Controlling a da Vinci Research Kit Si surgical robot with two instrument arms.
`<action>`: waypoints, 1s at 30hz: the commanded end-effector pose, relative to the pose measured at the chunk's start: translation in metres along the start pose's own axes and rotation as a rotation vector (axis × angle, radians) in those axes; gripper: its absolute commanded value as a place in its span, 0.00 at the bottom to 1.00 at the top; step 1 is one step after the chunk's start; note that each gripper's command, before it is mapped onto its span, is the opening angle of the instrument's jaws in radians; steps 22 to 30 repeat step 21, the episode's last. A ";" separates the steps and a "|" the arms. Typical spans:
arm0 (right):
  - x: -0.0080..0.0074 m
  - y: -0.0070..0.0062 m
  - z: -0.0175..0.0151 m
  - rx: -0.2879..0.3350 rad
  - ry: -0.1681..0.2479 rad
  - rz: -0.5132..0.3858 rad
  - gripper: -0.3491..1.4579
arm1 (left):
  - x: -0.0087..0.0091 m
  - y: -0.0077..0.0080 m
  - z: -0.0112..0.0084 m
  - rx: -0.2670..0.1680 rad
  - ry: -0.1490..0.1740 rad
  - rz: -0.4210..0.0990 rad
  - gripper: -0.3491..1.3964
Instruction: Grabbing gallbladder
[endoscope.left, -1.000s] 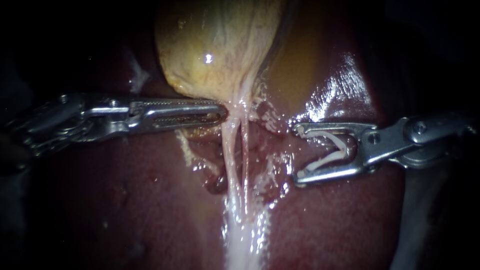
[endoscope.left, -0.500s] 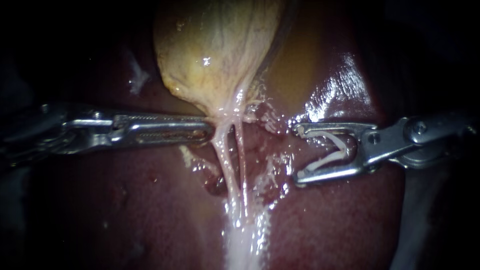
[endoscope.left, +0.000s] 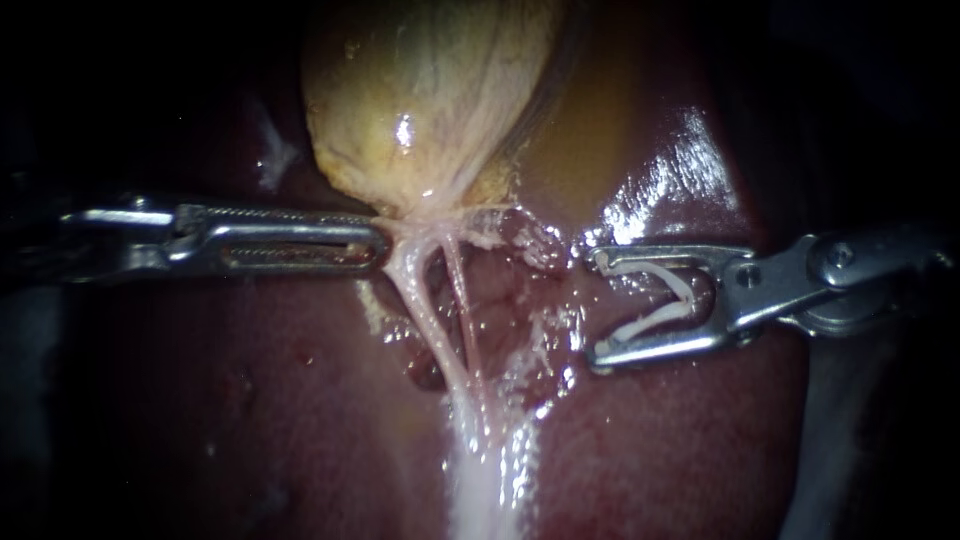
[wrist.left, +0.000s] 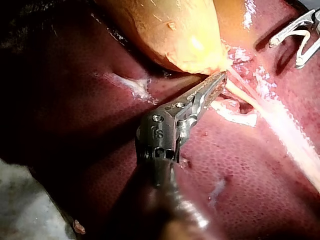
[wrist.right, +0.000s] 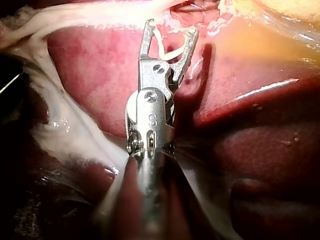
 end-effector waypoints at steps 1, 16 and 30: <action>0.0000 0.0000 0.0000 0.000 0.000 0.000 0.47 | 0.0002 0.0000 -0.0001 -0.001 0.006 0.000 0.00; 0.0000 0.0000 0.0000 0.000 0.000 0.000 0.47 | 0.0004 0.0001 -0.0002 -0.001 0.005 -0.001 0.00; 0.0000 0.0000 0.0000 0.000 0.000 0.000 0.47 | 0.0004 0.0001 -0.0001 -0.001 0.005 -0.001 0.00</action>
